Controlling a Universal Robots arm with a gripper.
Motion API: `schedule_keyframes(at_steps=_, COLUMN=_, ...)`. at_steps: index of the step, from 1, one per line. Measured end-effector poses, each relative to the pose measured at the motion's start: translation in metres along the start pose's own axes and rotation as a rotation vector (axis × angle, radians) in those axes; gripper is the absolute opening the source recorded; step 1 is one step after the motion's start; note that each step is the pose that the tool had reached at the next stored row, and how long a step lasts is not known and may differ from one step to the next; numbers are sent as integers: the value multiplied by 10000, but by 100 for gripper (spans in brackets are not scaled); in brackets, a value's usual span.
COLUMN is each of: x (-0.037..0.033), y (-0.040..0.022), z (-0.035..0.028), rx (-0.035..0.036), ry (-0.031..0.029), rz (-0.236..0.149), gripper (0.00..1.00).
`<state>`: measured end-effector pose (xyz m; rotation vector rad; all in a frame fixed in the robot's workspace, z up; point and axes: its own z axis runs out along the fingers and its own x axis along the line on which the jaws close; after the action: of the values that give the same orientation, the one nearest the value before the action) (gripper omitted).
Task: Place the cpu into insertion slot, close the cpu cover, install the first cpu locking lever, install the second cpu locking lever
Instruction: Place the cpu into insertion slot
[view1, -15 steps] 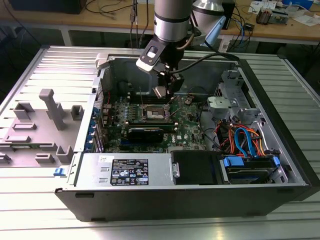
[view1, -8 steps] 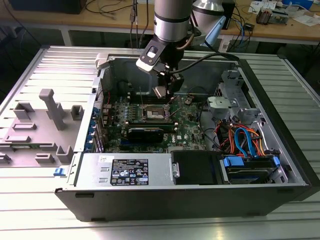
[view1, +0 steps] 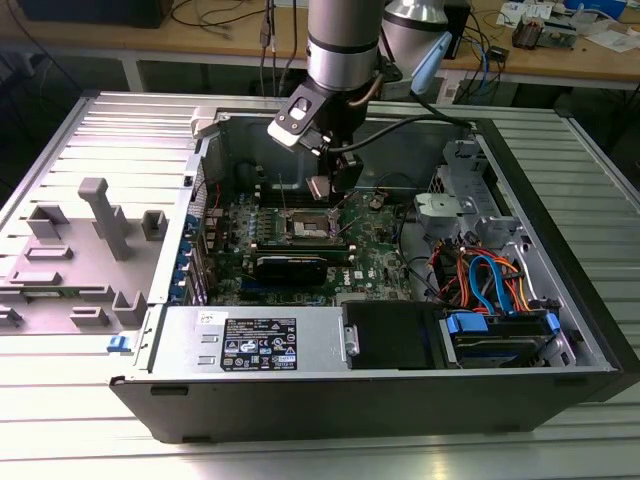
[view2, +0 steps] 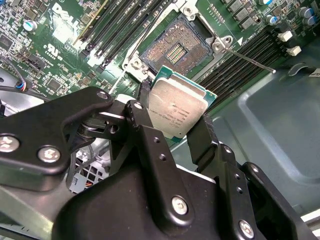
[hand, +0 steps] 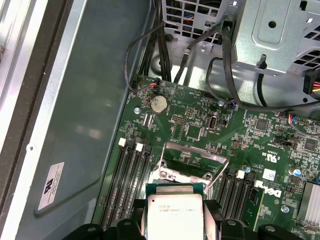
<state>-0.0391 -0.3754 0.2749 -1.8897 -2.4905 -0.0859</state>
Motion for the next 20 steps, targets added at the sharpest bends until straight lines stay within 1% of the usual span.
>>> schedule_keyframes(at_steps=10, x=0, y=0, z=7, rx=-4, ry=4, rz=12, gripper=54)
schedule_keyframes(at_steps=12, x=0, y=-2, z=18, rx=-8, ry=-6, rz=178, gripper=54)
schedule_keyframes(at_steps=13, x=-1, y=-2, z=31, rx=-17, ry=-11, rz=355, gripper=54)
schedule_keyframes(at_steps=15, x=0, y=-9, z=50, rx=-24, ry=-18, rz=554, gripper=54)
schedule_keyframes(at_steps=16, x=8, y=-40, z=70, rx=-28, ry=-20, rz=596, gripper=54)
schedule_keyframes(at_steps=17, x=20, y=-88, z=90, rx=-27, ry=-20, rz=596, gripper=54)
schedule_keyframes(at_steps=19, x=31, y=-130, z=110, rx=-28, ry=-20, rz=595, gripper=54)
schedule_keyframes(at_steps=20, x=32, y=-138, z=126, rx=-28, ry=-20, rz=607, gripper=54)
